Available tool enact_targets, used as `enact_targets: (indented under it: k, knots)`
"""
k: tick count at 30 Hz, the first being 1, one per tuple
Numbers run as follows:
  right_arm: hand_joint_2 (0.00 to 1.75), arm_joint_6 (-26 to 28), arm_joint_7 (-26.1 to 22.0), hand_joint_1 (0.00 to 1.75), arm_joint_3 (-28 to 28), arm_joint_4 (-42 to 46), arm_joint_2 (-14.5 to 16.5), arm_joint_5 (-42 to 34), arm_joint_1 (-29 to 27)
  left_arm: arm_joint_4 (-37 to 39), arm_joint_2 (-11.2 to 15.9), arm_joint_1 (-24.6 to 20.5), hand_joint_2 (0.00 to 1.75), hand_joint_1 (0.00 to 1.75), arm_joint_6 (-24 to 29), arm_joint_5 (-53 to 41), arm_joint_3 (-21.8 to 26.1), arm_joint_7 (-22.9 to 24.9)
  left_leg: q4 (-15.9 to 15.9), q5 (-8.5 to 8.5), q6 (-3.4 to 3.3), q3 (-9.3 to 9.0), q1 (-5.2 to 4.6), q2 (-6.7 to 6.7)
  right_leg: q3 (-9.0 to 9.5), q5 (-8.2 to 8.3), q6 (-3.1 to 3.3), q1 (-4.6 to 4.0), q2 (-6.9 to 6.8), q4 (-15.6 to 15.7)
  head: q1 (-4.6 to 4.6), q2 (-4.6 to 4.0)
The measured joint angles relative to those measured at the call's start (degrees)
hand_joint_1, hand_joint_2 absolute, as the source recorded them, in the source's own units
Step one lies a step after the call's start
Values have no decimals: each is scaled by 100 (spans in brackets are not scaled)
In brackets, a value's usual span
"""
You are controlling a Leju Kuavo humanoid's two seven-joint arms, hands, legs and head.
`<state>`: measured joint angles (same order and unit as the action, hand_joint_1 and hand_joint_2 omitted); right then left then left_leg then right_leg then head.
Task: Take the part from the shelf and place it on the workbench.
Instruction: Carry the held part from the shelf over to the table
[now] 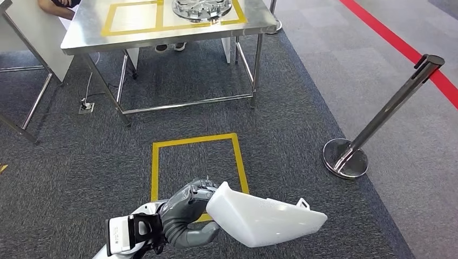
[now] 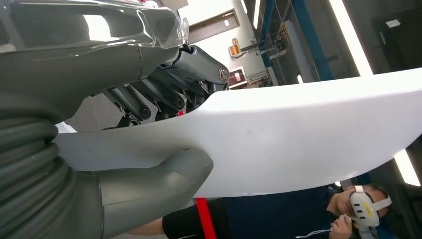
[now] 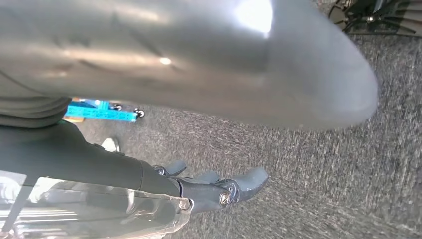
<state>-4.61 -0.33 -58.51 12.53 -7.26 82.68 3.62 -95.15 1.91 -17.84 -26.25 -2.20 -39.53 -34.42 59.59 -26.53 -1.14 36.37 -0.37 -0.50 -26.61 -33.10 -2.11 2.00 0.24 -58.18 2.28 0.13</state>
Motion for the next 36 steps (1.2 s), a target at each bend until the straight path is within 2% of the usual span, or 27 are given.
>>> enact_targets:
  k: [2,3,5,7,8,9,10,11,12,13,14,16,17,18,20,22,23,24,25,26,28,29,30,32,33,34,36]
  knots:
    - [0,0,0,0,0,-1,7,0,13,-2,-10,-10,175,175,0,0,-1,-1,-57,-54,-88,-109,22,-17,12,22,-45,9,-16,-132,-8,0]
    - [0,0,-1,0,0,-1,10,0,22,-3,-18,-18,175,175,0,1,-2,-2,-77,-86,-132,-179,31,-19,-90,-6,-53,8,-19,-334,-20,0]
    - [0,0,-2,0,-1,-1,11,0,34,2,-26,-29,175,175,0,1,-2,-4,-98,-168,-201,-289,32,-14,-524,-203,-66,-2,-20,-1008,-44,0]
    - [0,0,-2,0,-2,-1,13,0,18,22,-27,-29,175,175,0,-2,-7,-4,-98,-264,-223,-379,23,-29,-1034,-425,-84,-11,-20,-1603,-55,0]
    - [0,0,-2,0,-2,-1,14,0,6,36,-27,-28,175,175,0,-3,-9,-4,-98,-315,-221,-439,19,-39,-1193,-421,-85,-14,-20,-1676,-56,0]
    - [0,0,-2,0,-3,-1,15,0,-5,52,-28,-30,175,175,-1,1,-13,-6,-98,-373,-213,-514,18,-47,-1247,-289,-79,-15,-20,-1538,-57,0]
    - [0,0,-2,0,-3,-1,13,0,-11,67,-29,-33,175,175,-2,10,-16,-13,-98,-437,-201,-600,18,-51,-1214,-48,-64,-17,-20,-1229,-58,0]
    - [0,0,-2,0,-6,-1,11,0,-17,88,-28,-38,175,175,-3,27,-18,-29,-99,-504,-182,-675,18,-52,-1147,278,-42,-20,-21,-843,-65,0]
    - [0,-1,-2,0,-10,-2,10,-1,-22,113,-24,-43,175,175,-5,51,-18,-51,-97,-568,-153,-746,12,-54,-1082,490,-22,-27,-21,-523,-68,0]
    - [0,-2,-1,0,-17,-2,11,-1,-24,135,-15,-48,175,175,-8,78,-10,-75,-101,-625,-114,-788,7,-55,-1027,641,5,-41,-21,-318,-71,0]
    - [0,-4,2,0,-25,-3,11,-1,-31,152,-2,-51,175,175,-10,102,1,-98,-99,-662,-71,-827,3,-58,-1005,702,37,-55,-21,-227,-75,0]
    - [0,-7,8,0,-35,-3,12,0,-38,162,25,-61,175,175,-15,142,38,-137,-87,-688,0,-867,-1,-55,-938,672,104,-60,-14,-211,-73,0]
    - [0,-7,9,0,-37,-3,10,0,-41,163,38,-69,175,175,-16,153,51,-153,5,-673,29,-840,-2,-43,-890,663,138,-46,-10,-187,-68,0]
    - [0,-7,9,0,-39,-2,9,0,-35,163,50,-80,175,175,-17,162,61,-165,179,-669,56,-736,1,-28,-827,642,167,-30,-7,-160,-53,0]
    - [0,-7,9,0,-43,-1,10,0,-25,170,74,-93,175,175,-17,167,72,-172,784,-769,119,-336,19,-3,-713,577,205,-14,-5,-118,-29,0]
    - [0,-8,9,0,-47,-1,16,0,-25,184,97,-90,175,175,-18,169,80,-172,1326,-995,163,138,42,4,-617,486,212,-14,-5,-109,-21,0]
    - [0,-8,9,0,-49,-1,17,0,-28,189,108,-87,175,175,-20,169,83,-171,1407,-1026,171,297,49,8,-558,433,210,-14,-3,-109,-20,0]
    - [0,-10,15,0,-51,-1,19,3,-28,191,117,-85,175,175,-22,169,87,-170,1308,-936,170,365,52,12,-488,379,205,-14,-3,-109,-19,0]
    - [0,-13,28,0,-52,-1,20,10,-27,191,123,-85,175,175,-25,169,92,-170,1041,-718,156,342,50,28,-404,320,201,-14,-12,-110,-18,0]
    - [0,-16,42,0,-52,-1,25,21,-30,190,127,-86,175,175,-28,169,97,-171,671,-403,131,258,44,81,-332,258,191,-16,-23,-104,-17,0]
    - [0,-24,73,0,-52,-1,33,55,-41,191,128,-93,175,175,-34,173,105,-171,151,-44,70,113,-3,230,-186,137,138,-36,-59,-92,-21,0]
    - [0,-26,84,0,-52,-2,36,73,-46,190,126,-96,175,175,-38,174,107,-171,56,25,38,79,-25,274,-147,84,99,-47,-84,-79,-25,0]
    - [0,-28,96,0,-52,-2,37,90,-46,189,125,-98,175,175,-41,176,108,-171,60,-11,9,71,-45,262,-96,44,60,-56,-125,-57,-25,0]
    - [0,-30,111,0,-51,-2,37,106,-28,179,116,-98,175,175,-45,178,111,-171,21,29,-52,15,-24,158,-33,-28,-9,-51,-189,-25,-26,0]
    - [0,-31,113,0,-50,-1,37,108,-15,175,109,-103,175,175,-46,178,114,-172,-4,19,-85,-18,-9,109,-54,-87,-31,-46,-182,-112,-31,0]
    - [0,-31,113,0,-49,-1,37,107,-2,173,98,-108,175,175,-48,178,115,-172,-28,8,-118,-52,8,66,-155,-181,-48,-43,-154,-320,-42,0]
    - [0,-30,114,0,-48,-2,34,104,4,175,82,-109,175,175,-52,177,117,-172,-40,-44,-172,-100,10,-28,-620,-430,-60,-44,-91,-1076,-56,0]
